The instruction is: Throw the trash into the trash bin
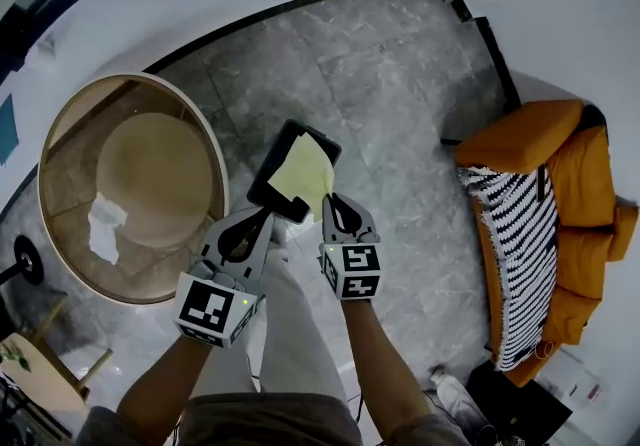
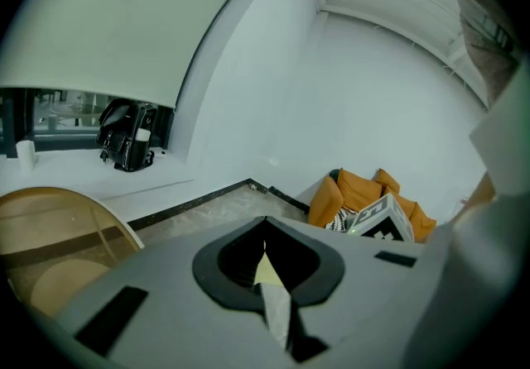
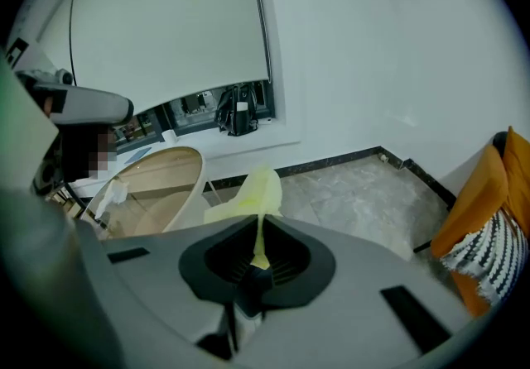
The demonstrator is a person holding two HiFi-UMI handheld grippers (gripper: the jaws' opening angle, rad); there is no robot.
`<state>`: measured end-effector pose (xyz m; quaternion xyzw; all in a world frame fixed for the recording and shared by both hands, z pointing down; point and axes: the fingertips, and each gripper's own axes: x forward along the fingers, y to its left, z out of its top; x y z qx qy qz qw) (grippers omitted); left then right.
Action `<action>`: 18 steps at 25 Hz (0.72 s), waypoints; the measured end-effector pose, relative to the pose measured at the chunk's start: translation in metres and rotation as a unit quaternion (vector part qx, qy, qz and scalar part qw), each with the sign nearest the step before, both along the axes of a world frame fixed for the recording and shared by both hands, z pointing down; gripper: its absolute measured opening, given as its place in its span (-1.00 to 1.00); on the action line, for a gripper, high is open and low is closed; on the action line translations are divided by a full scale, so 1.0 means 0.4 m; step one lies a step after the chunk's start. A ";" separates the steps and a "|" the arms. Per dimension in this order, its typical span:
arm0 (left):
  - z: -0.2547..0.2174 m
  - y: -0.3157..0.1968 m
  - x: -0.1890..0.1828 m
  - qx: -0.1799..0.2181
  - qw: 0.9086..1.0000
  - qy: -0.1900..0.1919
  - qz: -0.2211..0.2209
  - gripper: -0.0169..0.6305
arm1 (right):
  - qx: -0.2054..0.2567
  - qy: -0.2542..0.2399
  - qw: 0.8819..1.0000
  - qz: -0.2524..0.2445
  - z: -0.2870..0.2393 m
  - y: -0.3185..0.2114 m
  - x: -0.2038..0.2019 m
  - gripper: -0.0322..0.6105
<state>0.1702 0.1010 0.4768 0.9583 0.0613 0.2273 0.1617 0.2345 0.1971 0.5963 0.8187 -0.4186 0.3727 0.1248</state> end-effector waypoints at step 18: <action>0.186 0.039 -0.055 -0.022 0.999 -0.047 0.004 -0.89 | -0.037 -0.037 0.999 -0.010 0.250 0.045 -0.059 -0.75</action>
